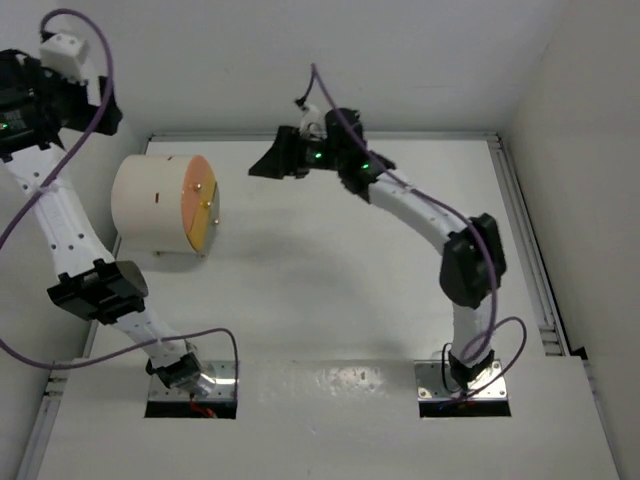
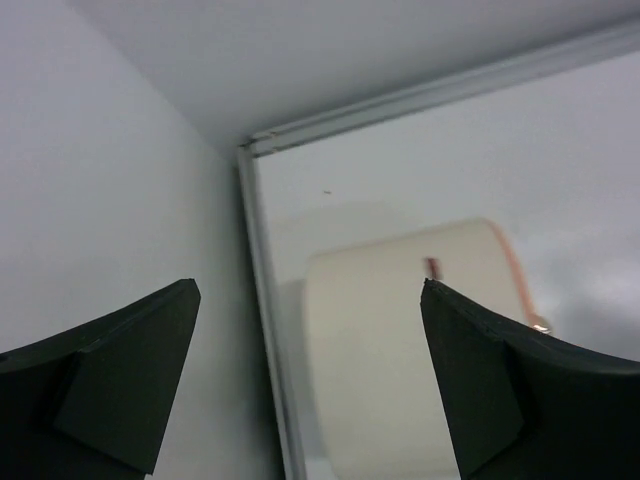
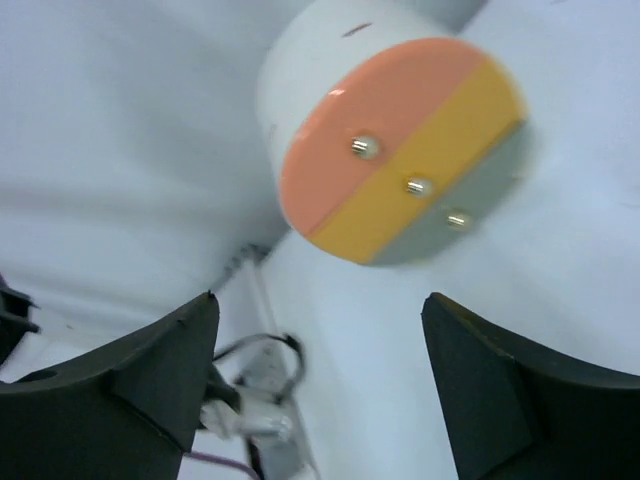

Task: Sort the stationery into containers
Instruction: Reset both arms

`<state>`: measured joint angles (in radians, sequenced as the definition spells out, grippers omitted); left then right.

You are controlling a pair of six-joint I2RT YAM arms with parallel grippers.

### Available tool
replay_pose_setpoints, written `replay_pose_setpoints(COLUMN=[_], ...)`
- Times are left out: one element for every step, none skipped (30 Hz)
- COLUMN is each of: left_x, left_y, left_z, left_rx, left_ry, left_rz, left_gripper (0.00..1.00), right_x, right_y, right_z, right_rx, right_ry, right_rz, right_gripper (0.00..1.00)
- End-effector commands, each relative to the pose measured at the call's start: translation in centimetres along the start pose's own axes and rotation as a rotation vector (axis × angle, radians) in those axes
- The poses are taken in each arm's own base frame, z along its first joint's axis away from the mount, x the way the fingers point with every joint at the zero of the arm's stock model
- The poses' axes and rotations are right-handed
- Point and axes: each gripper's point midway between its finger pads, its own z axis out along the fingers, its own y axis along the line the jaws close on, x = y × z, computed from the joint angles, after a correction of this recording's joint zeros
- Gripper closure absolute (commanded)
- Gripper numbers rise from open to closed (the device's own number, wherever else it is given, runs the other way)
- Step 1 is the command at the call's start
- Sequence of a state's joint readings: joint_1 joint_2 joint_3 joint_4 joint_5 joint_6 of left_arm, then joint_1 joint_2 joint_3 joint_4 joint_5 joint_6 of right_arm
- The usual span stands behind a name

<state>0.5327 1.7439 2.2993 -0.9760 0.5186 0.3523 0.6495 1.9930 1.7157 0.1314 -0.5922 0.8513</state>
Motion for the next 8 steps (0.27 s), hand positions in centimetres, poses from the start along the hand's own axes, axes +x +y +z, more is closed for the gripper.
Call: replay_pose_setpoints(left_x=[2.3,4.6,4.9,3.9,5.3,4.7,4.9,5.8], left_y=[-8.7,-10.4,-11.5,-13.2,-14.0,-14.5,-15.7,-16.4], left_z=[-0.1,0.3,0.4,-1.0,-0.1,-1.3,-1.1,-0.7], left_rx=[0.166,0.206,0.225,0.232,0.237,0.218,0.239,0.252], left_ry=[0.178,0.245,0.245,0.2,0.203,0.164,0.161,0.18], left_rz=[0.072,0.054,0.056,0.057,0.047,0.05,0.06,0.061], left_gripper=[0.0,0.0,0.0,0.0,0.0,0.0,0.0,0.0], right_x=[1.4,1.8,-0.3,1.8,2.8,2.4,2.6,2.9], right_y=[-3.5,-4.2,-3.1,-5.1,-5.8,-6.2,-6.4,-6.7], right_z=[-8.2,-10.4,-14.3,-16.4,-18.5,-21.3,-22.7,-24.2], right_rx=[0.177,0.215,0.253,0.314,0.359,0.416,0.438,0.47], right_ry=[0.172,0.174,0.098,0.127,0.161,0.128,0.126,0.131], right_rz=[-0.108,-0.13,-0.226,-0.208,-0.212,-0.209,-0.202,-0.176], right_gripper=[0.18,0.08,0.02,0.01,0.01,0.01,0.01,0.01])
